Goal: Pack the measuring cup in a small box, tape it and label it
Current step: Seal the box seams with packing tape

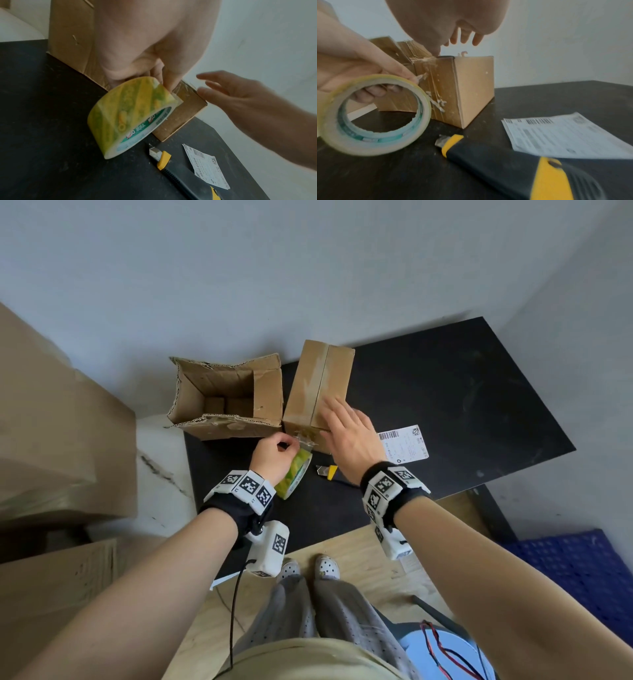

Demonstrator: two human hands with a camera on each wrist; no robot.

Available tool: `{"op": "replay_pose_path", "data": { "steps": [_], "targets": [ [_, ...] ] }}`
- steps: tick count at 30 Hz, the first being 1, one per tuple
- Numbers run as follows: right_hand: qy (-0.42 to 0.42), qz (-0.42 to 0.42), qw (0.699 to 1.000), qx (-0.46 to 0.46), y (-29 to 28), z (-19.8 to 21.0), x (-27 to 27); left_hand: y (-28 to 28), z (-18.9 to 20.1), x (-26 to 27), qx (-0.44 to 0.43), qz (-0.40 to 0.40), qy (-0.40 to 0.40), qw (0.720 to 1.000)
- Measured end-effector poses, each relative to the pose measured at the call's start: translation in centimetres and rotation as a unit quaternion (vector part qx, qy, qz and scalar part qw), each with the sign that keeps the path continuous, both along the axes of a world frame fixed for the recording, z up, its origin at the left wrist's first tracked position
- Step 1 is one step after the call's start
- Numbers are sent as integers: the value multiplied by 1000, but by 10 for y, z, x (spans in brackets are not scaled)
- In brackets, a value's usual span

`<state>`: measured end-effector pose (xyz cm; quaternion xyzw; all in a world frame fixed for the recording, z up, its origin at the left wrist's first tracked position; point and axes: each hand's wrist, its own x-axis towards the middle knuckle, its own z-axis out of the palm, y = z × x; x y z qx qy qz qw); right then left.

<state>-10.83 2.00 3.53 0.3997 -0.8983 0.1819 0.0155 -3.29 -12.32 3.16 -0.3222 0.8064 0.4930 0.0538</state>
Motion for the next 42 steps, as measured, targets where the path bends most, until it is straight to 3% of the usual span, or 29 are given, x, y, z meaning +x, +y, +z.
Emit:
{"op": "replay_pose_path", "data": {
  "steps": [4,12,17,25,33,42],
  "targets": [
    [-43,52,997,47,-16,-4,-12,2,-3,-1,9,15,-3,1000],
    [-67,62,995,31,-12,-9,-28,-3,-6,5,-30,34,-31,999],
    [-59,77,995,23,-3,-5,-36,-7,-10,15,4,20,-26,999],
    [-12,14,1000,-18,-17,-4,-30,-5,-10,7,52,31,25,998],
    [-57,27,998,24,-18,-3,-33,-6,-11,14,67,29,30,997],
    [-78,9,997,0,-16,4,-30,-7,-4,12,55,18,23,998]
  ]
}}
